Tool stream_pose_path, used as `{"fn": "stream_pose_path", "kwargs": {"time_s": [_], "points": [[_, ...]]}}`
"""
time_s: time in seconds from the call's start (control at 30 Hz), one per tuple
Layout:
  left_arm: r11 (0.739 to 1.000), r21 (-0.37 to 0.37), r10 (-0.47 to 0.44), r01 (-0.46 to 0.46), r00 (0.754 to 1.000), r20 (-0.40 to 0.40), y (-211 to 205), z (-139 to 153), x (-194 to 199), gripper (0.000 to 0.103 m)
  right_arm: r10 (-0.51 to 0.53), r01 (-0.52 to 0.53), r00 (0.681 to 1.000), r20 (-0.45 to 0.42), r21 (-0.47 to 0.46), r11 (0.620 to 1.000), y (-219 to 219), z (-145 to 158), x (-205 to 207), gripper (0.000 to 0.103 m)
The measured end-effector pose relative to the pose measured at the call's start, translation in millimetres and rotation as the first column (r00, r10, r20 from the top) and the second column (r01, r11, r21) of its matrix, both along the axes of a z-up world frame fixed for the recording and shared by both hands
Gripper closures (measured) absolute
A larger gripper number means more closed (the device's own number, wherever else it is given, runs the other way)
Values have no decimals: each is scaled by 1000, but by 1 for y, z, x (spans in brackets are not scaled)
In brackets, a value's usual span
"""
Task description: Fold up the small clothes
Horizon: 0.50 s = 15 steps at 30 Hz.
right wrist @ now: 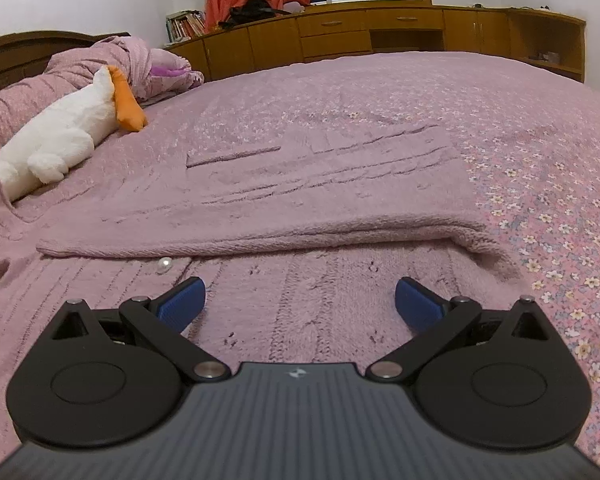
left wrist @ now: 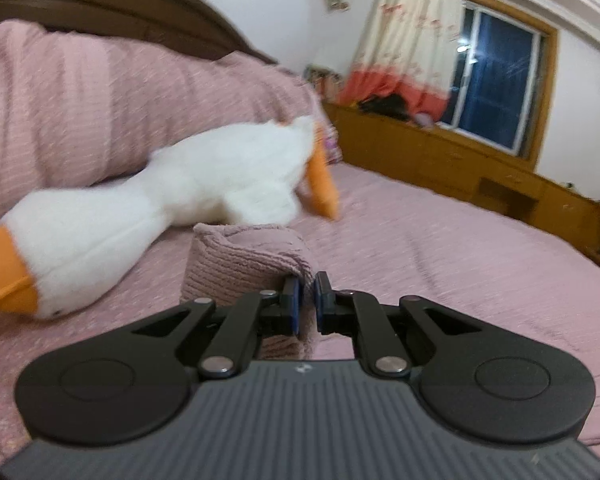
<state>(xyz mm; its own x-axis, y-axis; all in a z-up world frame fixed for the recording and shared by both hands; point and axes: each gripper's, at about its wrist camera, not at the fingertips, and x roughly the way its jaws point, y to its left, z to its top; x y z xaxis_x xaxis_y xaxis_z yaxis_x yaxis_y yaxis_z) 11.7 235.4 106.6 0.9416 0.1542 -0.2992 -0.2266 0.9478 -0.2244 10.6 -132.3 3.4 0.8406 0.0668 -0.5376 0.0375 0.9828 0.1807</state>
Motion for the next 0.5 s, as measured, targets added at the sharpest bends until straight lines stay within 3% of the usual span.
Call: {"fn": "stream_pose_path", "kwargs": {"time_s": [0.23, 0.5], "points": [[992, -31, -119, 121, 991, 60, -44, 16, 9, 94, -9, 8, 999, 40, 44, 999, -6, 16, -12, 0], [964, -77, -253, 255, 967, 28, -97, -2, 26, 94, -18, 15, 996, 88, 37, 999, -11, 29, -24, 0]]}}
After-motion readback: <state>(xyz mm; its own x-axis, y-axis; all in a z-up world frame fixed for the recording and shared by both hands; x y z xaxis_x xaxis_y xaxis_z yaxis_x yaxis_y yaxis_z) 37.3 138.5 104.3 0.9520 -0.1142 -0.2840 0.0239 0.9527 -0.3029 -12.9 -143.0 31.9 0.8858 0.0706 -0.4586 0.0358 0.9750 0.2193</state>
